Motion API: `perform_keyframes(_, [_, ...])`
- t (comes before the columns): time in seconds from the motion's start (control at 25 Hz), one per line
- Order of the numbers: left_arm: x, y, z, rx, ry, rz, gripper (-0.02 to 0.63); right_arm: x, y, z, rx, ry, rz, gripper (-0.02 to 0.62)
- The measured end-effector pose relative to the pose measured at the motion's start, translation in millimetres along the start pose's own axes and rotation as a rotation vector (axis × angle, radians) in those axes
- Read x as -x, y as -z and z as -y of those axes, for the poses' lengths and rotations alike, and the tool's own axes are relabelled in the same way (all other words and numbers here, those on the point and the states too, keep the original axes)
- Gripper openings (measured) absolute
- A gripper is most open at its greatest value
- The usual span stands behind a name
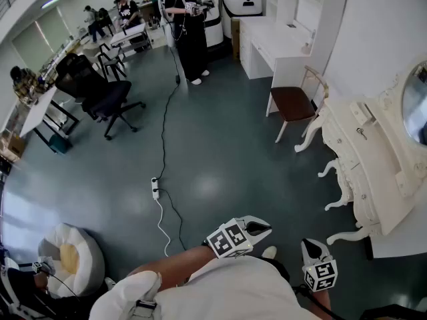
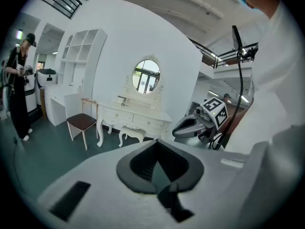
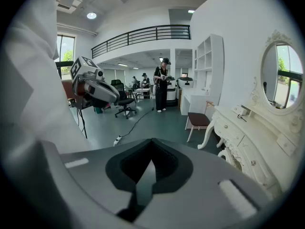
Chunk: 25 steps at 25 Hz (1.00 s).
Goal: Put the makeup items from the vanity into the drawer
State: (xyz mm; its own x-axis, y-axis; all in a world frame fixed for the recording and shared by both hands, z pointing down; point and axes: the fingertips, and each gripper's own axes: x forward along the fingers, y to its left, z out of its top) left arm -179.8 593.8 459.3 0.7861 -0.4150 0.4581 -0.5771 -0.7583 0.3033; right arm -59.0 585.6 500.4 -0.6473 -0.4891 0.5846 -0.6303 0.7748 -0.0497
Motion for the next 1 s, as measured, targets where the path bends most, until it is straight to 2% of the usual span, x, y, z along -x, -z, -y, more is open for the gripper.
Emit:
perform_keyframes(0.36, [-43.9, -51.4, -12.4, -0.034, -0.011, 0.018, 0.003, 1.6, -15.7, 67.7, 0.017, 0.013, 0.032, 0.000])
perform_keyframes(0.84, [-152.1, -113.3, -11.5, -0.097, 0.052, -0.015, 0.003, 25.7, 8.5, 178.9, -0.044, 0.070, 0.050, 0.002])
perform_keyframes(1.0, [-206.1, -139.1, -8.4, -0.099, 0.038, -0.015, 0.003, 39.7, 20.9, 234.4, -0.048, 0.071, 0.061, 0.058])
